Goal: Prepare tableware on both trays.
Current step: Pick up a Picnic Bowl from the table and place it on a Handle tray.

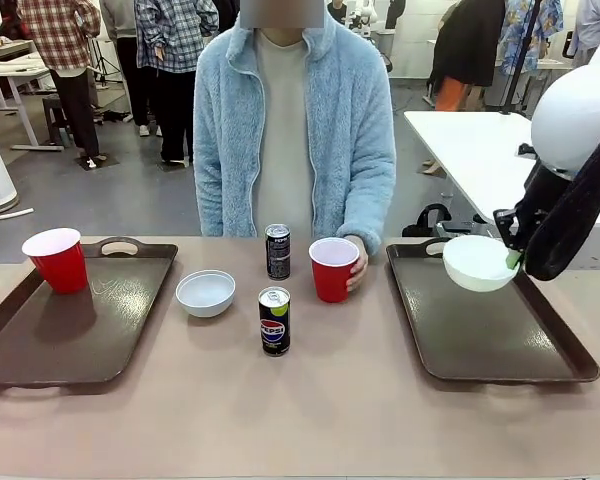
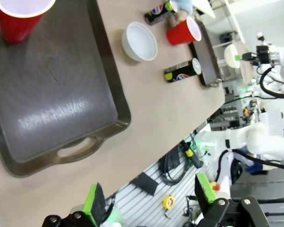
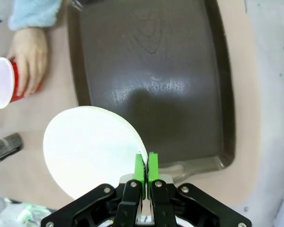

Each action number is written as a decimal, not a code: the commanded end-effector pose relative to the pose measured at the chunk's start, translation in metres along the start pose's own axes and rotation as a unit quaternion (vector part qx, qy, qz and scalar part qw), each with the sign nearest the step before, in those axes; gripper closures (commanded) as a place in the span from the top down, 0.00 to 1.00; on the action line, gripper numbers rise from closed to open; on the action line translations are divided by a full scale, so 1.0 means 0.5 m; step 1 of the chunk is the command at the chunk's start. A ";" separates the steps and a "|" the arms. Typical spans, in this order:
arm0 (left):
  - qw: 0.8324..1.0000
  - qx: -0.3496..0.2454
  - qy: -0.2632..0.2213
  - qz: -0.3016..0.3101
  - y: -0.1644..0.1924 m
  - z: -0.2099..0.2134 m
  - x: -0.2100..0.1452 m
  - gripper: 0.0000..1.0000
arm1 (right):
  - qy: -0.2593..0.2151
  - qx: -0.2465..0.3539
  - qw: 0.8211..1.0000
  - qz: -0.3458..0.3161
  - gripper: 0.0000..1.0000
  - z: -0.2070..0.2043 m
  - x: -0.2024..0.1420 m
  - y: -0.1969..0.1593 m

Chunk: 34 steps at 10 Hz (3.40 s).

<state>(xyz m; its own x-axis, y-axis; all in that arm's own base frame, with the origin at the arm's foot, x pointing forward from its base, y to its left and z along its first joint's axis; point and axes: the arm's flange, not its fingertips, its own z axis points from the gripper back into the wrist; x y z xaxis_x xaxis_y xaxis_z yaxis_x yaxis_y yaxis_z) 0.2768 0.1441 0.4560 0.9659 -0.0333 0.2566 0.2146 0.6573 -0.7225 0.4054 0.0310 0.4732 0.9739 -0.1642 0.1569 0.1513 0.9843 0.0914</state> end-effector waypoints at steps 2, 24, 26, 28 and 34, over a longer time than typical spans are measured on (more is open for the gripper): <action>1.000 -0.007 -0.002 0.000 -0.001 0.002 -0.001 1.00 | 0.014 -0.017 1.000 -0.002 0.00 -0.100 0.023 -0.032; 1.000 -0.007 -0.002 0.000 -0.001 0.002 -0.001 1.00 | 0.034 0.039 0.999 -0.011 0.00 -0.236 0.044 -0.023; 1.000 -0.007 -0.002 0.000 -0.001 0.002 -0.001 1.00 | 0.053 0.027 0.998 -0.014 0.63 -0.251 0.047 -0.024; 1.000 -0.007 -0.002 0.000 -0.001 0.002 -0.001 1.00 | 0.065 0.021 0.998 -0.007 1.00 -0.235 0.024 -0.017; 1.000 -0.007 -0.002 0.000 -0.001 0.002 -0.001 1.00 | 0.047 -0.033 0.995 0.076 1.00 -0.050 -0.119 0.069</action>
<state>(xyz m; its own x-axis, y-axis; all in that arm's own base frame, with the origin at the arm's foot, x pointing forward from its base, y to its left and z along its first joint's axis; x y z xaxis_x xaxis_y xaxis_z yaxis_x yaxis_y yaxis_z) 0.2770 0.1440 0.4561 0.9659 -0.0330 0.2569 0.2147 0.6566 -0.7231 0.3702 0.0699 0.4339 0.9985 -0.0153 0.0528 0.0135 0.9993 0.0345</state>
